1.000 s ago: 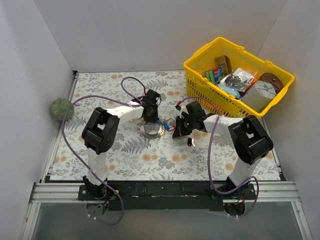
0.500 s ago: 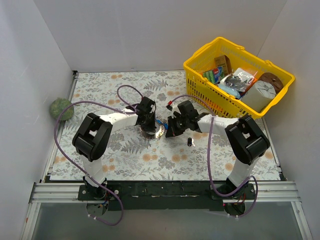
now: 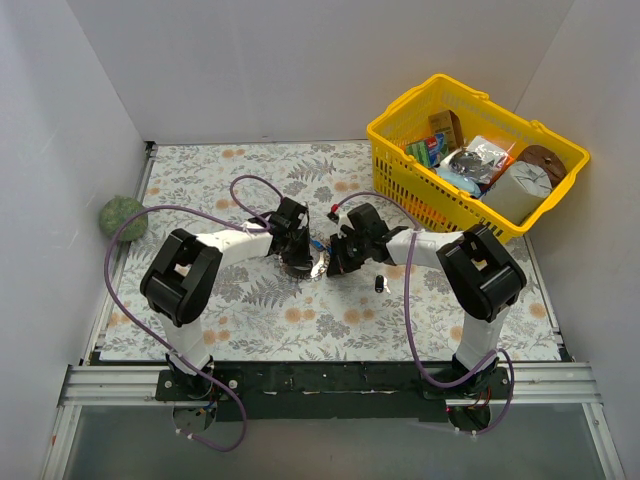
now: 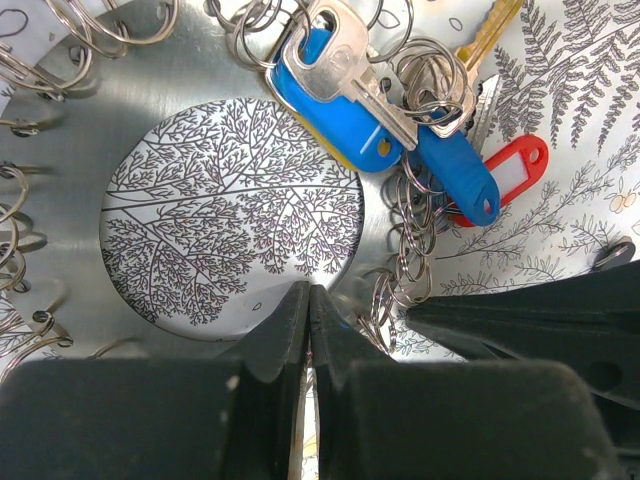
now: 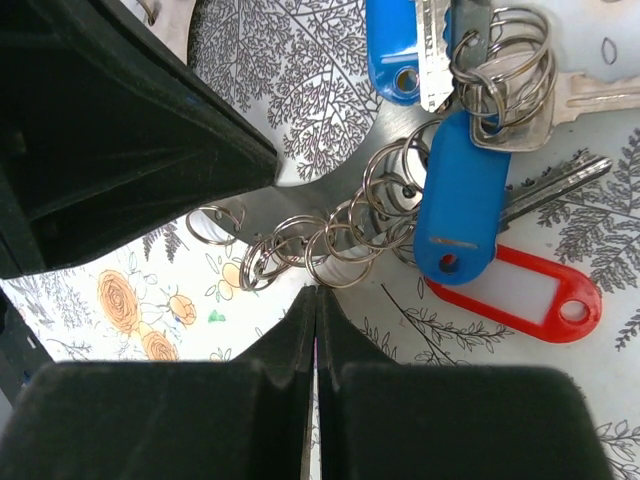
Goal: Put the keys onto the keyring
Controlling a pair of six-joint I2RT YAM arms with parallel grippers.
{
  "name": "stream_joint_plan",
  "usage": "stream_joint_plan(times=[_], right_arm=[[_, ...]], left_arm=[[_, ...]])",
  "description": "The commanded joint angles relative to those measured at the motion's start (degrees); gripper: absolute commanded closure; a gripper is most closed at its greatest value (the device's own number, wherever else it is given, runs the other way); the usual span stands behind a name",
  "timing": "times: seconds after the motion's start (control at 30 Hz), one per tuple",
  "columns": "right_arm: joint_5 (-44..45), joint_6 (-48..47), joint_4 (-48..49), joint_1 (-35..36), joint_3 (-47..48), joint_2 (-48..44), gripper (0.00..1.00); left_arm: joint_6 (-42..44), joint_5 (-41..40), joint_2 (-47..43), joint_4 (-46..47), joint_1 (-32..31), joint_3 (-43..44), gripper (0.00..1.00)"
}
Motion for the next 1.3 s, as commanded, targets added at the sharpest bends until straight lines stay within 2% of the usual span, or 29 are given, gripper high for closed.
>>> stream_joint_plan(times=[0.0,0.43,0.8,1.27], right_arm=[[2.06,1.68,2.91,0.32,2.03,0.11,0.99],[5.76,2.65,1.77,0.23,4.49,-1.65,0.99],[13.32,1.69,-2.88,0.23,4.84,-3.93,0.99],[12.62,-0.68,-2.01,0.23,2.38,-8.33,0.99]], left_arm=[[0.23,0.55,-0.3,-3.12,-0.37,-2.54,1.0],[-0.99,0.38,-0.38,-4.27,-0.45,-6.84,1.0],[-1.88,-0.32,-1.0,-5.32,-0.81,-9.57,1.0],[-2.05,-4.19,-1.52,-8.04,-0.89,-9.83,1.0]])
